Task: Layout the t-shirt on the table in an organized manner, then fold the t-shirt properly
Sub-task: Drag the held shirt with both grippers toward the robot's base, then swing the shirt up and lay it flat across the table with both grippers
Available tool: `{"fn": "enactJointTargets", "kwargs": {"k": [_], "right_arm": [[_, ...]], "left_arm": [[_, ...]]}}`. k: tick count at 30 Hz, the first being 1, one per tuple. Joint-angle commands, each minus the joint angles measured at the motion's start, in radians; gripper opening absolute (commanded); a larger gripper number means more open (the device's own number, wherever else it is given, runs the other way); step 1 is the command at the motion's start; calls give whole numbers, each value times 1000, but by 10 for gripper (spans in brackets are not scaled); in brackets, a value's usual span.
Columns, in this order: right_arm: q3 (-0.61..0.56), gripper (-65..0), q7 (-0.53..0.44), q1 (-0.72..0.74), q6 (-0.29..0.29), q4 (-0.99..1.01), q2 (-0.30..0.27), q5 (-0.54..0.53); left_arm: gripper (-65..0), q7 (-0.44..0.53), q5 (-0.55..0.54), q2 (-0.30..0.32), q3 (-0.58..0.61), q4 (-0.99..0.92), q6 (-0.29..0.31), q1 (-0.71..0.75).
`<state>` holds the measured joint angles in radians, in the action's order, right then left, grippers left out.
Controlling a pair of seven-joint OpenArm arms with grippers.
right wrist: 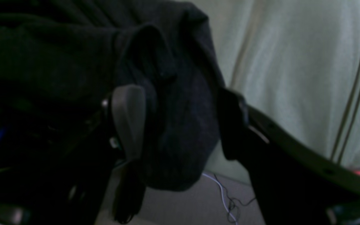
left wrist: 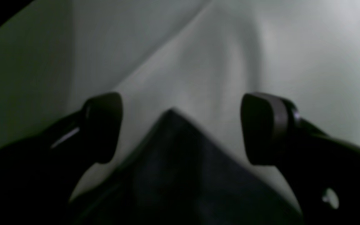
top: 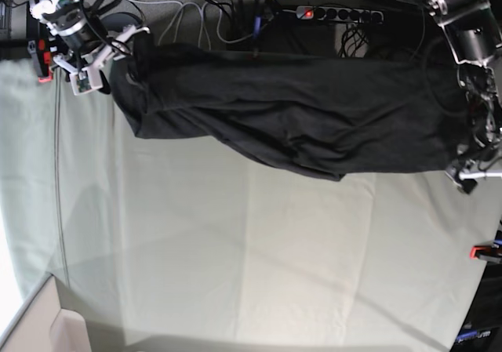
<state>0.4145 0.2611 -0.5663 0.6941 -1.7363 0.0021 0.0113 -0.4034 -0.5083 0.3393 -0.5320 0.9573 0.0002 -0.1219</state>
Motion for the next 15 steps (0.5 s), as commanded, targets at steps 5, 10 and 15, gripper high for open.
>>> {"fn": "enactJointTargets", "kwargs": {"k": [5,10,15], "right_arm": [[4,-281,-24,-5,4,-15,-3,-14],[5,-281,-24,-4,4,-17,-3,-12],[-1,-281,-24,10,4,-21,-3,-14]], "left_arm": [[-184,18,-3,17,75,-56,5,-46],[-348,87,4,-3,80,-73,5,-45],[-598,180,1,2,82,-59,4,-14]]}}
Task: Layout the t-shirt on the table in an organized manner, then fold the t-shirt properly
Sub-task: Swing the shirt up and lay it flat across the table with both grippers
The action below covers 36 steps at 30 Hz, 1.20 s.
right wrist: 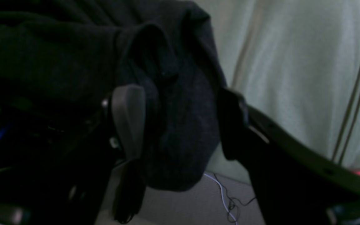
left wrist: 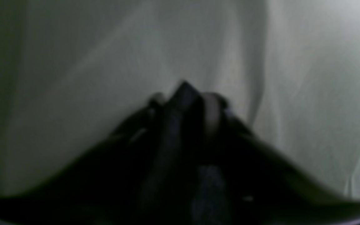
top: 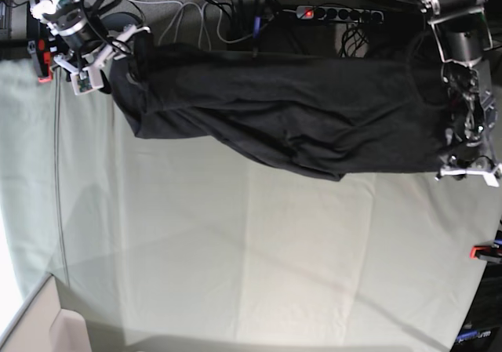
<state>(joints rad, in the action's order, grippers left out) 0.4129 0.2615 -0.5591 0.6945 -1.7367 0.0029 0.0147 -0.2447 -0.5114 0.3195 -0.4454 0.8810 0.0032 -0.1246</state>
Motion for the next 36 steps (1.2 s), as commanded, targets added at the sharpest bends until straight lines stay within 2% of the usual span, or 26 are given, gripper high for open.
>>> {"fn": "enactJointTargets", "kwargs": {"k": [1,4,8,14,19,24,28,31,36], "right_arm": [[1,-281,-24,14,4,-21,-2,-17],[-10,-280,-24,50,4,-21,9,-17],[-82,-277,-24,113,4,-21,18,-17],[-303,-277,-24,219,4,-10,18,-15],[-452,-277,-24,328,4,70,19,-15],[-559,-277,-23,469,4,245,19,-15],[-609,-277,-23,548,4,378,30,-15],[-590,-278,-24,598,4,479,64,-15],[-575,-278,-24,670,4,614,75,-15]], "left_arm": [[-650,20,7,23,-6,17,-4,-13],[-635,21,1,37,-8,17,-1,-7],[-650,21,-2,51,-11,33,1,-5],[-650,9,-2,23,-106,350,-6,136],[-650,-114,-2,-6,-177,557,-1,222],[-650,-167,7,-52,-258,557,2,240],[-650,-167,7,-53,-272,536,2,263],[-650,-166,7,-55,-272,537,2,276],[-650,-166,7,-55,-270,541,2,273]]}}
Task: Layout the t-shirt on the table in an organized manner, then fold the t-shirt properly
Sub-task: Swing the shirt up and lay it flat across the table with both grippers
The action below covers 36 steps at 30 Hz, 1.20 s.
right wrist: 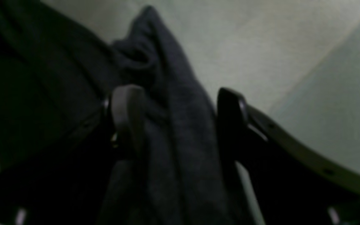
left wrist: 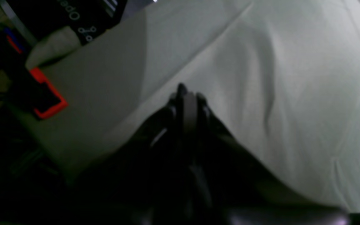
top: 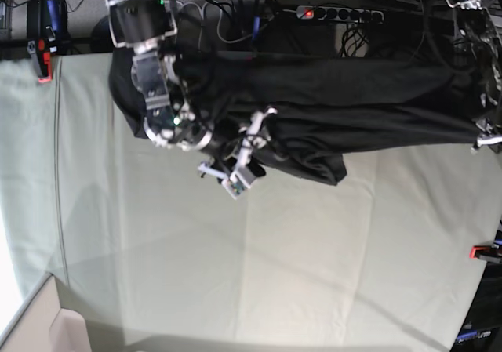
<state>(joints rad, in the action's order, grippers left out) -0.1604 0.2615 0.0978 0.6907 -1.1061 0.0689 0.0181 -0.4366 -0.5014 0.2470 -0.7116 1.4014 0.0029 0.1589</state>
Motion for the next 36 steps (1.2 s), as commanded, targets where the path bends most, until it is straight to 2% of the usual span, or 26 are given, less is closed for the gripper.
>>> {"fn": "enactJointTargets", "kwargs": {"k": [1,9,12,16,17,21,27,32,36], "right_arm": [[-1,-278,-29,21,7,4,7,-19],[-3,-294,-34,26,7,45,-19,-19],[-3,-402,-28,18,7,48,-33,-19],[-3,-639,-24,16,7,57,-50,-19],[-3,-650,-24,16,7,57,-59,-19],[26,-650,-24,26,7,13,-99,-19],[224,-650,55,82,7,-167,-105,-19],[272,-650,127,217,7,-214,-154,-19],[273,-650,131,392,7,-111,-191,-19]], "left_arm": [[-650,26,-3,18,-4,20,3,-12],[-650,26,-1,22,2,17,3,-26],[-650,25,-1,22,2,16,3,-54],[-650,25,-1,25,4,-20,3,-75],[-650,25,-1,25,4,-30,3,-92],[-650,22,-1,25,17,-37,3,-140],[-650,20,-1,25,146,39,3,-253],[-650,20,0,42,274,-4,-7,-422],[-650,26,0,56,387,-167,-8,-626]]}}
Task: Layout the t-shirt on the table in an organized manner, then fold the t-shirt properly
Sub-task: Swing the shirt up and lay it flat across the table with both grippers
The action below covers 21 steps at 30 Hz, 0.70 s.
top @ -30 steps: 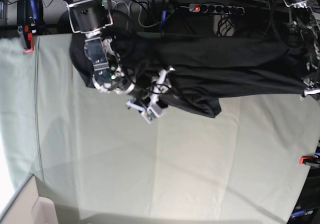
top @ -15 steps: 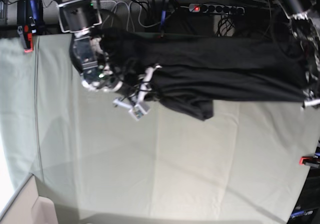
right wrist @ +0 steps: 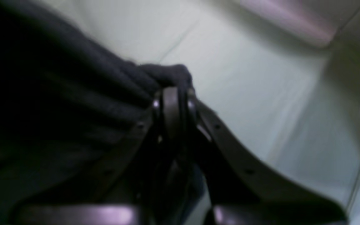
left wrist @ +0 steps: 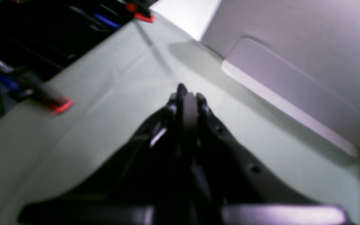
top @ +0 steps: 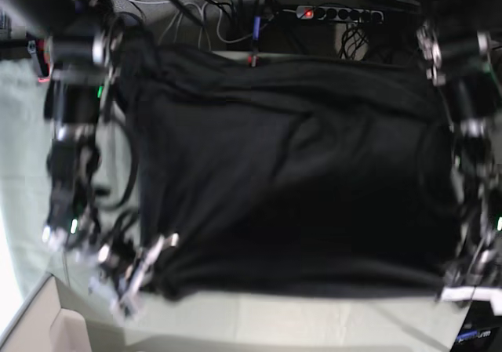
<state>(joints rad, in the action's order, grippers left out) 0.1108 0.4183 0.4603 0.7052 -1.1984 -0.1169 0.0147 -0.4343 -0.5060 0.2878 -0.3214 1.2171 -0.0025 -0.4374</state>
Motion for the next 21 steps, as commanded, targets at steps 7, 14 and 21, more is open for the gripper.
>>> {"fn": "enactJointTargets", "kwargs": {"k": [7,14,21], "right_arm": [[0,-650,-143,386,-7,430,-70,-15],[-6,-498,-393,636,-7,921,-108,-14],[2,-136,-404,630,-7,929,-108,-15]], "left_arm": [[-650,44,5,8,133,-422,-3,-403],[-534,345,4,4,373,-790,-3,-573],[-97,461,4,8,474,-888,-3,-578]]}}
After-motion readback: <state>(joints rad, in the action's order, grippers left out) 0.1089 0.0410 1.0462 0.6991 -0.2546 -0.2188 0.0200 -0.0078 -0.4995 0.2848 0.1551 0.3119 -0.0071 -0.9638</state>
